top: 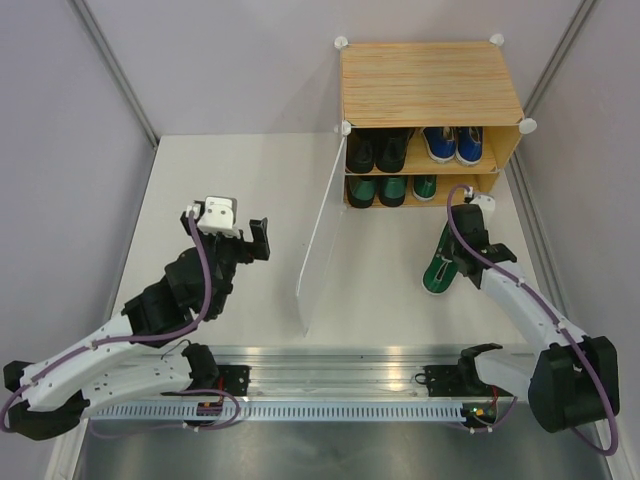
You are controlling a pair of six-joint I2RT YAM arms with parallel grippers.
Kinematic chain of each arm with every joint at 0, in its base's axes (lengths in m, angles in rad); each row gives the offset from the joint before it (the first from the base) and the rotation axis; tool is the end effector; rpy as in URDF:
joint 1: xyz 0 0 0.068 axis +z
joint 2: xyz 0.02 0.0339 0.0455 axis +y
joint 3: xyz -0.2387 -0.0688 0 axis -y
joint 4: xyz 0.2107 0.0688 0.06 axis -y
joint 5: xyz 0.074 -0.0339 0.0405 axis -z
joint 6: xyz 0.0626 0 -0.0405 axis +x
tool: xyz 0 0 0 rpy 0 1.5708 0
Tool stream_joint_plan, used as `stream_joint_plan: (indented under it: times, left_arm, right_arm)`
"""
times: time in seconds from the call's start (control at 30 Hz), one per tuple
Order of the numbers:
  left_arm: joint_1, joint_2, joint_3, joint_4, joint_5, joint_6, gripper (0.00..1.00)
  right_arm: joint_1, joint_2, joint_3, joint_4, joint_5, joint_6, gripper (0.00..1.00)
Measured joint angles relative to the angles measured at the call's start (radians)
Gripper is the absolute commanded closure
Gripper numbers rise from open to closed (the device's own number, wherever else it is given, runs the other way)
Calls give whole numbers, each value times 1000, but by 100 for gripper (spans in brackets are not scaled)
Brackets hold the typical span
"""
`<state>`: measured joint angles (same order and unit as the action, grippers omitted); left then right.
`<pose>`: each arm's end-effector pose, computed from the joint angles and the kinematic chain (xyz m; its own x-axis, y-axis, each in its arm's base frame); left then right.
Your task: Place and organize the shoes in the shoe cabinet
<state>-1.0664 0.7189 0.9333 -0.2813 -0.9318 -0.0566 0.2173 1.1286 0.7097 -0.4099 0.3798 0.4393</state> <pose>0.1139 -0.1023 0.3667 -0.0399 0.0025 -0.9992 0.1330 0.9911 -0.0029 0.2238 0.0256 0.2009 -0.6326 0.2649 -0.7278 0.3463 0.9373 0.0401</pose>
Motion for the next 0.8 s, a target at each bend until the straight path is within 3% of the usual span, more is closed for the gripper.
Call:
stream_joint_plan:
  times: [0.1, 0.17, 0.27, 0.8]
  left_arm:
    - [0, 11, 0, -1, 16, 5, 8]
    - [0, 16, 0, -1, 21, 6, 2]
    - [0, 23, 0, -2, 25, 6, 0]
    - [11, 40, -1, -2, 53, 6, 0]
  right_arm:
    - [-11, 0, 28, 15, -1, -27, 99]
    - [-18, 3, 40, 35, -2, -48, 99]
    - [-37, 28, 55, 65, -2, -73, 99]
    - [-113, 369, 171, 232, -87, -270, 99]
